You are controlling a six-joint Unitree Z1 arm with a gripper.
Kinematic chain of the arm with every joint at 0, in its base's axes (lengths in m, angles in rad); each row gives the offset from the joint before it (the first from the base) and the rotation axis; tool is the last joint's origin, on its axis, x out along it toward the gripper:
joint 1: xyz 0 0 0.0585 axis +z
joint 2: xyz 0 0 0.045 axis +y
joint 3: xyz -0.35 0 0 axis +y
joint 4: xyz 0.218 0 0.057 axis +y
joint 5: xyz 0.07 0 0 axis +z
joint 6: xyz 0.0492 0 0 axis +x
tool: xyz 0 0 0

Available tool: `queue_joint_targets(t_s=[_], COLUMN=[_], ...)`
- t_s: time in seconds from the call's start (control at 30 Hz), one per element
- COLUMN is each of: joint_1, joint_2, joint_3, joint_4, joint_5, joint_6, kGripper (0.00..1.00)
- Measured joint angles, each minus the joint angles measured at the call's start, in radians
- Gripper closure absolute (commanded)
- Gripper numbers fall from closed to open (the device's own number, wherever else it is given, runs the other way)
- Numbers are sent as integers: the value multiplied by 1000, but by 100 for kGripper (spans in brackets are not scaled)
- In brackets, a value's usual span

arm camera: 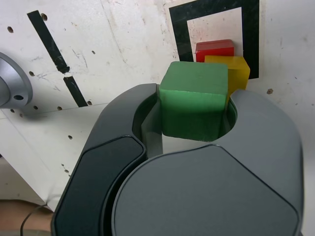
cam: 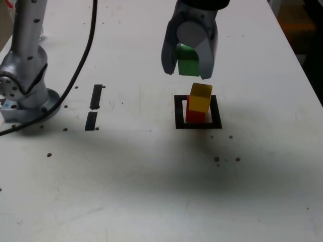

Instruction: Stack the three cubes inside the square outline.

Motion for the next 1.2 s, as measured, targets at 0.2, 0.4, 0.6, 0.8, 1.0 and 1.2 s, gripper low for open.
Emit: queue_joint_targets(t_s=[0.2,0.4,0.6,0.8,1.0,1.2], joint_1=[-25,-32,-34,-34,-34,-37], joint_2=[21,42,54,70,75,84], joint_3=[-21,-40,-40,-40,-40,-41], joint_4=[0,0,0,-1,-1,-2], joint_5=[2,2,2,2,1,-1], joint_6=[-10,-13,-13,-13,-13,-13], kGripper=[76,76,76,75,69,67])
